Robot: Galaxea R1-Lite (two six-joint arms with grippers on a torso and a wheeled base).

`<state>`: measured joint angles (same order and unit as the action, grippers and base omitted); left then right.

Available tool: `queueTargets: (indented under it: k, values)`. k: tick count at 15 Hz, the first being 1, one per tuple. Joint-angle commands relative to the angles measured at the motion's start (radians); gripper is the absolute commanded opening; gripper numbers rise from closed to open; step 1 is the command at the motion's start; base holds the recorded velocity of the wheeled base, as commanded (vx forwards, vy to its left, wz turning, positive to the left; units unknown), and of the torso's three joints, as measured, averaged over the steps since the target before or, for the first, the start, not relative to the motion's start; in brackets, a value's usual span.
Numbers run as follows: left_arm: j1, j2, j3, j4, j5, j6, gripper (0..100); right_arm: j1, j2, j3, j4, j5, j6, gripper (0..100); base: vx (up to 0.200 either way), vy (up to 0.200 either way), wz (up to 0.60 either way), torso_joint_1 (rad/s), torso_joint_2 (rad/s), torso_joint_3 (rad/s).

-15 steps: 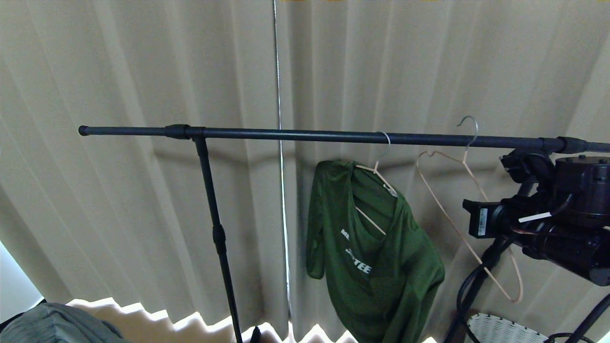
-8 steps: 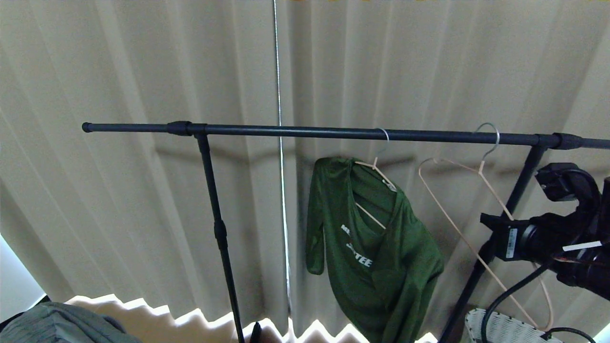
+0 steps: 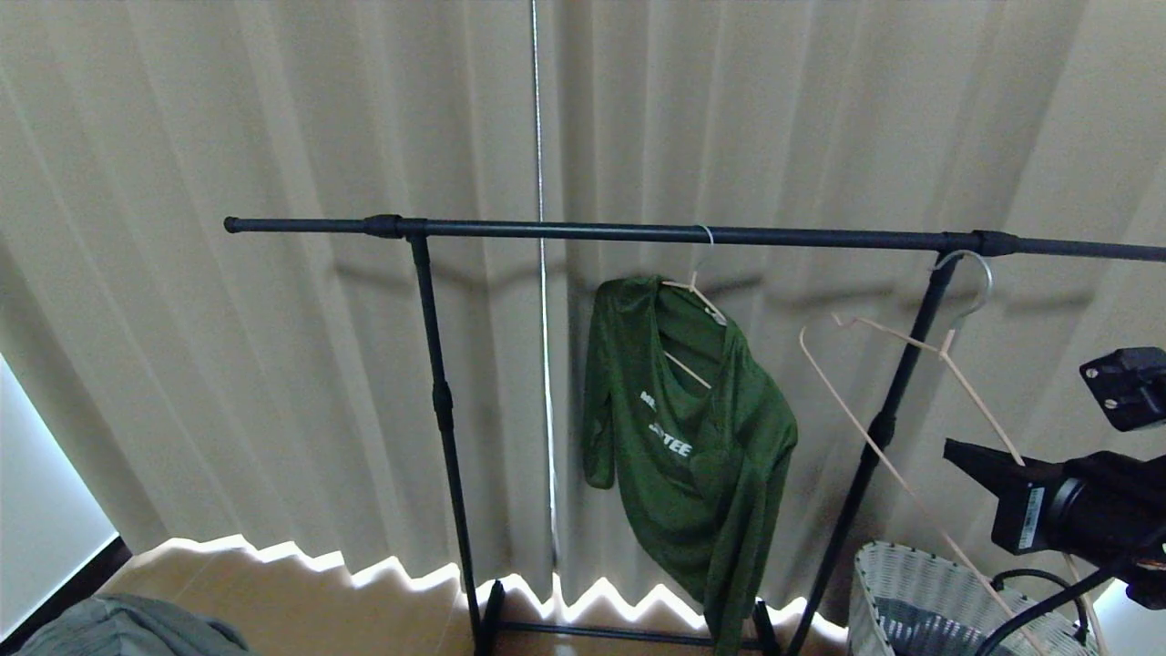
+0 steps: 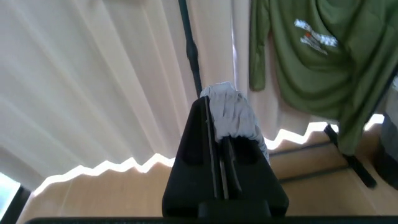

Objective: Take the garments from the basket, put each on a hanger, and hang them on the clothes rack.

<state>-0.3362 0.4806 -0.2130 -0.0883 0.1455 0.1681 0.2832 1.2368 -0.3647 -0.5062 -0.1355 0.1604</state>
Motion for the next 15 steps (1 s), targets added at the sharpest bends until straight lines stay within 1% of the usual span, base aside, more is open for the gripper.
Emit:
queueTargets:
  k: [1, 3, 5, 7, 8, 9, 10, 11, 12, 13, 15]
  values:
    - [-0.003, 0.003, 0.007, -0.001, -0.003, 0.002, 0, 0.001, -0.034, 0.009, 0.000, 0.013, 0.001, 0, 0.000, 0.000, 0.00, 0.000, 0.00, 0.000]
    - [-0.017, 0.007, 0.001, -0.001, -0.032, 0.004, 0, 0.007, -0.068, 0.009, -0.009, 0.073, 0.001, 0, 0.000, 0.000, 0.00, 0.000, 0.00, 0.000]
    - [-0.014, 0.062, -0.034, 0.004, -0.032, 0.039, 0, 0.011, -0.112, -0.011, -0.009, 0.174, -0.002, 0, 0.000, 0.000, 0.00, 0.000, 0.00, 0.000]
    - [-0.012, 0.136, -0.094, 0.009, -0.029, 0.059, 0, 0.030, -0.134, -0.013, -0.011, 0.241, -0.018, 0, 0.000, 0.000, 0.00, 0.000, 0.00, 0.000]
    - [-0.009, 0.236, -0.183, 0.010, -0.024, 0.059, 0, 0.079, -0.152, -0.013, -0.006, 0.290, -0.022, 0, 0.000, 0.000, 0.00, 0.000, 0.00, 0.000]
    - [-0.009, 0.262, -0.207, 0.012, -0.024, 0.059, 0, 0.093, -0.152, -0.013, -0.003, 0.297, -0.024, 0, 0.000, 0.000, 0.00, 0.000, 0.00, 0.000]
    - [-0.007, 0.358, -0.312, 0.044, -0.021, 0.059, 0, 0.154, -0.137, -0.014, 0.001, 0.300, -0.024, 0, 0.000, 0.000, 0.00, 0.000, 0.00, 0.000]
    - [-0.007, 0.411, -0.385, 0.093, -0.021, 0.059, 0, 0.203, -0.112, -0.013, 0.001, 0.300, -0.024, 0, 0.000, 0.000, 0.00, 0.000, 0.00, 0.000]
    - [-0.007, 0.443, -0.436, 0.127, -0.020, 0.059, 0, 0.231, -0.094, -0.013, 0.001, 0.300, -0.024, 0, 0.000, 0.000, 0.00, 0.000, 0.00, 0.000]
    - [-0.009, 0.504, -0.531, 0.190, -0.001, 0.059, 0, 0.272, -0.060, -0.013, -0.002, 0.301, -0.024, 0, 0.000, 0.000, 0.00, 0.000, 0.00, 0.000]
    - [-0.007, 0.601, -0.649, 0.228, 0.054, 0.056, 0, 0.360, -0.023, -0.013, -0.012, 0.303, -0.019, 0, 0.000, 0.000, 0.00, 0.000, 0.00, 0.000]
